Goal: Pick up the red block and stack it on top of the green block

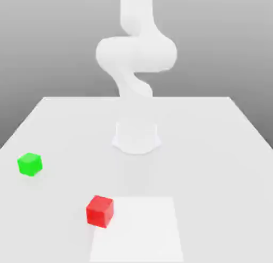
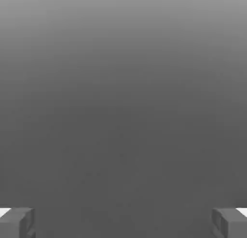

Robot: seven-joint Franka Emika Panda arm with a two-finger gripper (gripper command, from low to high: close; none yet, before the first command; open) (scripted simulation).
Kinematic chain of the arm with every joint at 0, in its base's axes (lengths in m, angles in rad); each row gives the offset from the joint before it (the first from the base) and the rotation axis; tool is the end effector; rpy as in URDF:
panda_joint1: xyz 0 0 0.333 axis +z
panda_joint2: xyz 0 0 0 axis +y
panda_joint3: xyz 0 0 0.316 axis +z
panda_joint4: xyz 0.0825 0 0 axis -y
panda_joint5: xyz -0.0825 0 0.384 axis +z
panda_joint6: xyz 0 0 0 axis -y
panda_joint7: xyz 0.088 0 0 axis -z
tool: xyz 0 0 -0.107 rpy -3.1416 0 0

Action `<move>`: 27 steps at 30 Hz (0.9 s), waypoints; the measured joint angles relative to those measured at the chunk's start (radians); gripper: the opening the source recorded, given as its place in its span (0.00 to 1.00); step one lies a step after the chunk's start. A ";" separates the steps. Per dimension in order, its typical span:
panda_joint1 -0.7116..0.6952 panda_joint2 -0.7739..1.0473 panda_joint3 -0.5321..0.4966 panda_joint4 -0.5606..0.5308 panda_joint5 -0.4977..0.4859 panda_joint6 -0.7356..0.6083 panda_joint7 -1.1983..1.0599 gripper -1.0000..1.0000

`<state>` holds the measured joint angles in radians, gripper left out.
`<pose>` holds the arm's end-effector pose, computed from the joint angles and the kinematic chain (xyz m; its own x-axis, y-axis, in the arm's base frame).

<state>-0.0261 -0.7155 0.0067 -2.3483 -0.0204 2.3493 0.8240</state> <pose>0.3799 -0.0068 0.6613 0.4979 -0.7326 0.4641 -0.5670 -0.6799 -0.4650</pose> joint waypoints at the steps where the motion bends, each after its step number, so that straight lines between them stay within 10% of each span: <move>1: -0.012 0.041 0.002 -0.022 -0.010 0.023 0.012 0.50; 25: -0.167 0.917 -0.036 -0.384 0.053 0.586 0.043 0.50; 26: -0.171 0.953 -0.032 -0.379 0.054 0.616 0.042 0.00; 27: -0.171 0.953 -0.032 -0.379 0.054 0.616 0.042 0.00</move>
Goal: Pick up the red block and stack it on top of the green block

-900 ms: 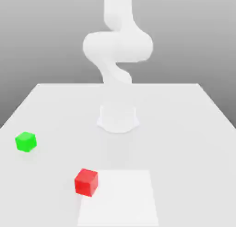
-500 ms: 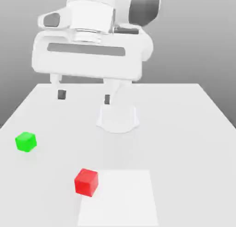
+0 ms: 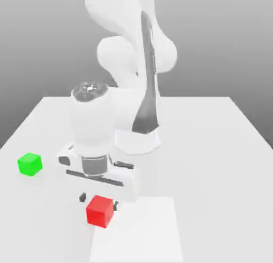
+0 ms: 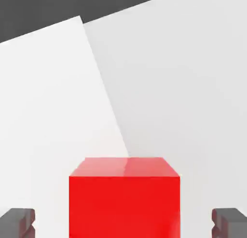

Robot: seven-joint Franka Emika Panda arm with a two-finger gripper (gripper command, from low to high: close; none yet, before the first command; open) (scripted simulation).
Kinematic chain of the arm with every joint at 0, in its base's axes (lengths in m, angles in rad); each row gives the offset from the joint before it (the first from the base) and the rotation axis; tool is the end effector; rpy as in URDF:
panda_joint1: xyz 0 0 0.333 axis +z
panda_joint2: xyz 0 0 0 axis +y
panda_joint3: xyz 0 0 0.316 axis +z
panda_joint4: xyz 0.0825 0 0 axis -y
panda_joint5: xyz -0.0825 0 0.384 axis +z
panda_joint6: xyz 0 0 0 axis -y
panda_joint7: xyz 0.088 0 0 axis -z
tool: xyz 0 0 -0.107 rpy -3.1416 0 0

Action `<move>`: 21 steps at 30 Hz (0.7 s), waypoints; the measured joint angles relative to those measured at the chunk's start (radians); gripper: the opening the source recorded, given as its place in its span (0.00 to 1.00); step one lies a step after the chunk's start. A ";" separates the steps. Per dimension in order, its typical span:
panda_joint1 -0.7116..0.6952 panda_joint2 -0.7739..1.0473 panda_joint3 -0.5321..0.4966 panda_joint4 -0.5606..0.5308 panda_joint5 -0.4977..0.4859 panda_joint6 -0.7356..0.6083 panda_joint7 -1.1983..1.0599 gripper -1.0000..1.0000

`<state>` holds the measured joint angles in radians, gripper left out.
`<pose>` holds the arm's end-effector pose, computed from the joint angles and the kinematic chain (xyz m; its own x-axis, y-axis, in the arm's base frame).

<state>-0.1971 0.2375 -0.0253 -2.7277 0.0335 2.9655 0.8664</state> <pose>0.3808 -0.0893 0.1502 0.4347 -0.9006 0.0004 -0.9006 -0.4347 -0.0003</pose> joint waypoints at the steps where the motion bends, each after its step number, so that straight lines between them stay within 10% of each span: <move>1: 0.000 0.000 0.000 0.000 0.000 0.000 0.000 0.00; 21: -0.248 -0.277 -0.128 -0.046 -0.105 -0.229 -0.305 0.00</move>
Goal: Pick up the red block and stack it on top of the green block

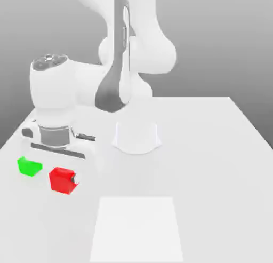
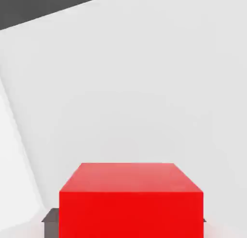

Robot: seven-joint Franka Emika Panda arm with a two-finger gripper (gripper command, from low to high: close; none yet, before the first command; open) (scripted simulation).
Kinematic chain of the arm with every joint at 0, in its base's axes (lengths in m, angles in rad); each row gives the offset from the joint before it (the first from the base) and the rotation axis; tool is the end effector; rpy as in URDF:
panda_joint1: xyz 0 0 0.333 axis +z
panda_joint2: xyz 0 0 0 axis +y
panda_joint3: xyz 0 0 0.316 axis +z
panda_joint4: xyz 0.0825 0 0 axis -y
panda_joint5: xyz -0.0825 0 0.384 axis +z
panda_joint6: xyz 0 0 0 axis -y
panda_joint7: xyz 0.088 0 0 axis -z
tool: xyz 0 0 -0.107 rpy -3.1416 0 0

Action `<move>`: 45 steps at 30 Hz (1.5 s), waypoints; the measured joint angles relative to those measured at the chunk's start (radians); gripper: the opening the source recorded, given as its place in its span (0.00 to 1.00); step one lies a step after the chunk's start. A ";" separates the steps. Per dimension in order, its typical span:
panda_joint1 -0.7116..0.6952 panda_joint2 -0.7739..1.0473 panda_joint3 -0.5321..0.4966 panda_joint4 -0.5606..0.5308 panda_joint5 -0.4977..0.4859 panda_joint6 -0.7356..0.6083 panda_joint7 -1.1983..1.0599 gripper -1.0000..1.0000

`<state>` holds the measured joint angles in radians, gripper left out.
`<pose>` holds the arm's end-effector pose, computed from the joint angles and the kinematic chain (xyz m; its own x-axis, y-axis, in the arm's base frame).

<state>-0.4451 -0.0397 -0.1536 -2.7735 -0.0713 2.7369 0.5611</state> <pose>0.3209 -0.2147 0.2253 0.4588 -0.8884 0.0136 -0.8885 -0.4586 0.0177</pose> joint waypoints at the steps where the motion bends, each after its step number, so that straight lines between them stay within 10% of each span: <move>1: -0.025 -0.008 -0.016 -0.002 -0.006 -0.006 -0.043 0.00; 15: -0.264 -0.110 -0.289 -0.023 -0.073 -0.074 -0.611 0.00; 45: -0.225 -0.004 -0.319 -0.010 0.070 0.070 -0.727 0.00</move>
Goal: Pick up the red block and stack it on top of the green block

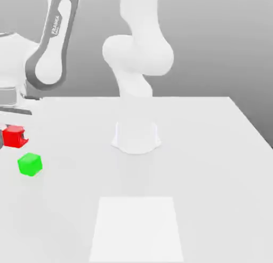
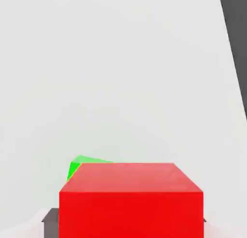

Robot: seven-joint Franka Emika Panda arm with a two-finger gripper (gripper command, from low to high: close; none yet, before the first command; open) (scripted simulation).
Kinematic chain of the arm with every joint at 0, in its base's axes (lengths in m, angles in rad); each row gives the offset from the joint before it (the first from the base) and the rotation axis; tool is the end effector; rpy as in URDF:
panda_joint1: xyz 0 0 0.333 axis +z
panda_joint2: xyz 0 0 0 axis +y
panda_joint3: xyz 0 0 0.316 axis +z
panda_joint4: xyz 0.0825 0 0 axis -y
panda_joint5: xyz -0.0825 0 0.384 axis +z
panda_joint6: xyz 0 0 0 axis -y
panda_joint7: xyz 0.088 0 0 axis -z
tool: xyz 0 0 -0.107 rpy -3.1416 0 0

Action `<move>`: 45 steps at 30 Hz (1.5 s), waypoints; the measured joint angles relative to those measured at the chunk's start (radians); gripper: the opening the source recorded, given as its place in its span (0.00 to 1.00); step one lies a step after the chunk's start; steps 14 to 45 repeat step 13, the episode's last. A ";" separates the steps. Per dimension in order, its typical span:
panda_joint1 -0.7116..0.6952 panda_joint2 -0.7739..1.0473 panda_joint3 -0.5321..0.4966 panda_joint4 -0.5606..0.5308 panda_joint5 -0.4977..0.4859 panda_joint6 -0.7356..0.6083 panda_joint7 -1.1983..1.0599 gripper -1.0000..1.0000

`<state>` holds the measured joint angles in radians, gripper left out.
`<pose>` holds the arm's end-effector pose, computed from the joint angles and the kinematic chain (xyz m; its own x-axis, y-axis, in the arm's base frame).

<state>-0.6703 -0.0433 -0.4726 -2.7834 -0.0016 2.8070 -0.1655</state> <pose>0.1636 -0.3532 0.2283 0.5588 -0.8268 0.0644 -0.8282 -0.5604 -0.0086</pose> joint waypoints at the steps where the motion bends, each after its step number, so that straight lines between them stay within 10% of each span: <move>1: 0.005 0.011 0.000 0.000 0.015 0.007 -0.011 0.00; 11: -0.001 0.149 0.053 -0.003 0.186 0.078 -0.132 0.00; 12: -0.004 0.159 0.060 -0.003 0.196 0.083 -0.140 1.00; 45: -0.004 0.159 0.060 -0.003 0.196 0.083 -0.140 1.00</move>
